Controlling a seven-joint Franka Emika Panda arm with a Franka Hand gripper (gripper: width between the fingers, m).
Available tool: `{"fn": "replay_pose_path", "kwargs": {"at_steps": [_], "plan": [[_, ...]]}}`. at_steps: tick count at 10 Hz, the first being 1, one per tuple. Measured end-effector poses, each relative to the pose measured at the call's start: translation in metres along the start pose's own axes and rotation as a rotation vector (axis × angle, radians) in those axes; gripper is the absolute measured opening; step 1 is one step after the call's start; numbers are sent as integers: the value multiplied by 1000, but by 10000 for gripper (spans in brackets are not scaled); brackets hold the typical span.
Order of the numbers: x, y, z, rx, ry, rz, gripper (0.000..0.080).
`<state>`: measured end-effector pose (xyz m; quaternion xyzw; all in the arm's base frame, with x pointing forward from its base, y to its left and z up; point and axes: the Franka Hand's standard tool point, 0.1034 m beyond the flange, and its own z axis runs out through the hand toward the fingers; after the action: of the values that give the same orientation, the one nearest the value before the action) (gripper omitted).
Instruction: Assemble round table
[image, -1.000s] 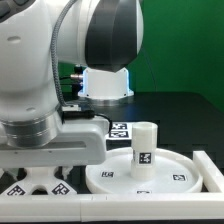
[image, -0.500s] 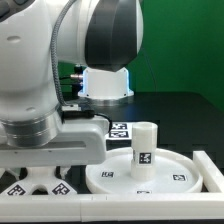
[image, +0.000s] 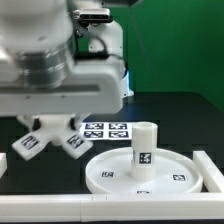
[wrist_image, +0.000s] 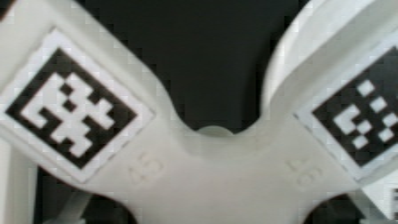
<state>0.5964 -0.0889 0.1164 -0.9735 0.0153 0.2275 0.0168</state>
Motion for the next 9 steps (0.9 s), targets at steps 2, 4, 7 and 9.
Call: {"fn": "replay_pose_path", "kwargs": {"at_steps": [2, 4, 7, 9], "plan": [[0, 4, 3, 32, 1, 7, 445], [-2, 12, 4, 139, 9, 30, 445], [-17, -25, -23, 91, 141, -5, 445], [-24, -46, -18, 65, 172, -5, 446]]}}
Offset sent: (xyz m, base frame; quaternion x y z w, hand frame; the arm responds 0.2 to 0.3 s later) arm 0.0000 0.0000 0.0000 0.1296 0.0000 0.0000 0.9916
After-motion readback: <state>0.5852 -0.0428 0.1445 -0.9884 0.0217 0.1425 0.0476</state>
